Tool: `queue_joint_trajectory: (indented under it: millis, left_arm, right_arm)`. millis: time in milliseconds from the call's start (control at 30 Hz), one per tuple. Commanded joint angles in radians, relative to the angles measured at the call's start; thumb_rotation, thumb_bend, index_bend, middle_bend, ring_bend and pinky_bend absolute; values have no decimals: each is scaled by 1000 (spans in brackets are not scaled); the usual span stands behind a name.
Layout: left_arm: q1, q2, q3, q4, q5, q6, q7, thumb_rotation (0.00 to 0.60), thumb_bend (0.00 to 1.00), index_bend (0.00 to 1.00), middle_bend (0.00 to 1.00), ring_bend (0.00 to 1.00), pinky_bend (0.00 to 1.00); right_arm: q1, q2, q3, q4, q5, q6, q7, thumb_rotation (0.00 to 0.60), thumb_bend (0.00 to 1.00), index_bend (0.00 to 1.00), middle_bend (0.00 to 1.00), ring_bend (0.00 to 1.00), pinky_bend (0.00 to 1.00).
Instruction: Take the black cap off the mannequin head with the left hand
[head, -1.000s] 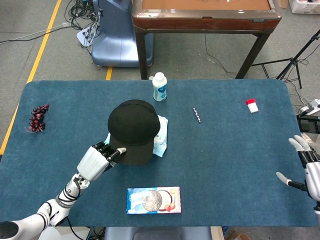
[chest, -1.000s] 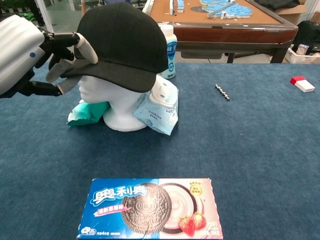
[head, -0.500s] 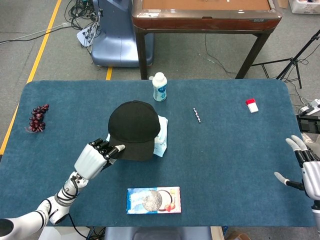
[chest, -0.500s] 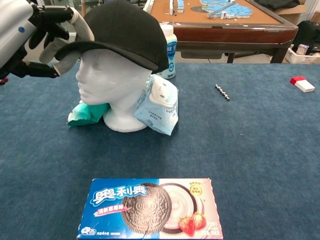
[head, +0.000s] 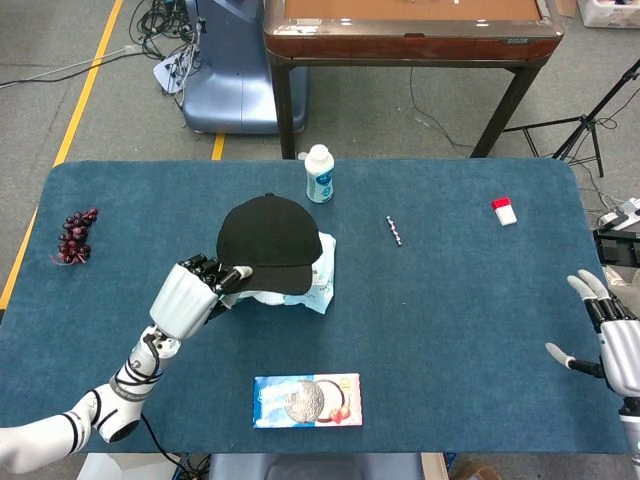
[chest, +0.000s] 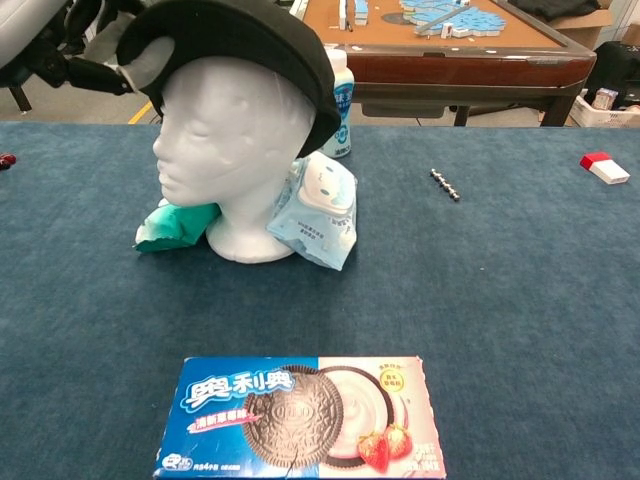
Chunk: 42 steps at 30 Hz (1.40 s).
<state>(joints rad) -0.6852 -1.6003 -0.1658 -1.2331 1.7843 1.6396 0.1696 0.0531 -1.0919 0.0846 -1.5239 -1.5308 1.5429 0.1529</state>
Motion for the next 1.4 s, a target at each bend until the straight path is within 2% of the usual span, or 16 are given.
queue_joint_trajectory:
  millis: [33,667,1400]
  left_arm:
    - [-16,12,-17,-24,-15,-30,19,600,537,539,864,715,781]
    - [-34,54,-62,-124,-54,-86,91,600,537,539,863,715,781]
    - [-53,131,-126,-281,-160,-192,188,600,536,545,858,712,781]
  right_arm:
    - [2,0,0,-2,2,-5,-2,600,82,86,107,170,384]
    - [12,-1,1,-2,13,-24,-12,600,82,87,107,170,384]
    - [21,0,2,-3,24,-42,-14,600,82,86,107,170,384]
